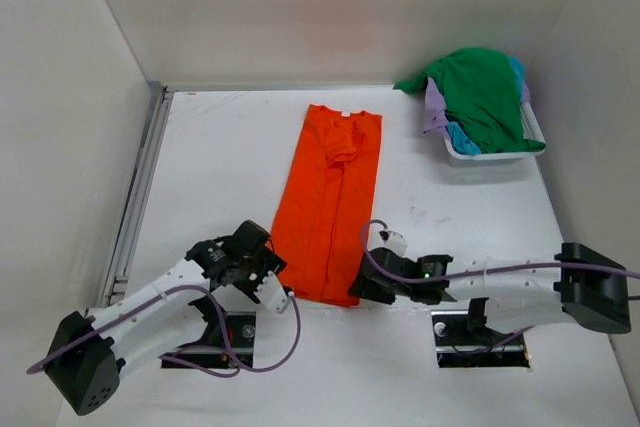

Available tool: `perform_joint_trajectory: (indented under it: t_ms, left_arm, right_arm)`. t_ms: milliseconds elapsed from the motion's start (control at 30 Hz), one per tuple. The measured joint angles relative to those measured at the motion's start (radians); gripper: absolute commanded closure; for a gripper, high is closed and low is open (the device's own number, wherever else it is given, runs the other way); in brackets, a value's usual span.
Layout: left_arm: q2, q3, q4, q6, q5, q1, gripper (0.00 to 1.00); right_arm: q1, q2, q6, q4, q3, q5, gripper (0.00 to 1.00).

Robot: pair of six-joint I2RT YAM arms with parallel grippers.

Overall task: Fold and stack the t-shirts
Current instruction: Rotate the tshirt 90 degrees

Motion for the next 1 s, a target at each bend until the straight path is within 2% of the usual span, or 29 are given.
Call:
perform_joint_trajectory:
  t_ms: [167, 233, 333, 400, 533, 733, 1000]
  left_arm:
    - [0.035, -0.040, 0.084, 0.006, 0.000, -0.069, 0.48]
    - [0.034, -0.046, 0.106, -0.001, 0.002, -0.092, 0.53]
    - [0.016, -0.063, 0.127, -0.017, 0.007, -0.125, 0.61]
    - [0.003, -0.076, 0.137, -0.034, 0.010, -0.156, 0.69]
    - [-0.002, -0.082, 0.140, -0.085, 0.018, -0.208, 0.74]
    - [-0.002, -0.082, 0.149, -0.195, 0.016, -0.340, 0.73]
    - [-0.010, -0.082, 0.159, -0.319, -0.005, -0.463, 0.70]
  right_arm:
    - [0.050, -0.117, 0.034, -0.217, 0.039, 0.060, 0.53]
    - [0.079, -0.132, 0.047, -0.373, 0.131, 0.117, 0.56]
    - [0.095, -0.108, 0.043, -0.462, 0.243, 0.158, 0.59]
    - [0.099, -0.057, 0.026, -0.475, 0.318, 0.173, 0.58]
    - [0.101, 0.120, -0.040, -0.457, 0.431, 0.171, 0.55]
    - [0.113, 0.332, -0.100, -0.453, 0.520, 0.149, 0.55]
    - [0.117, 0.362, -0.101, -0.467, 0.531, 0.123, 0.58]
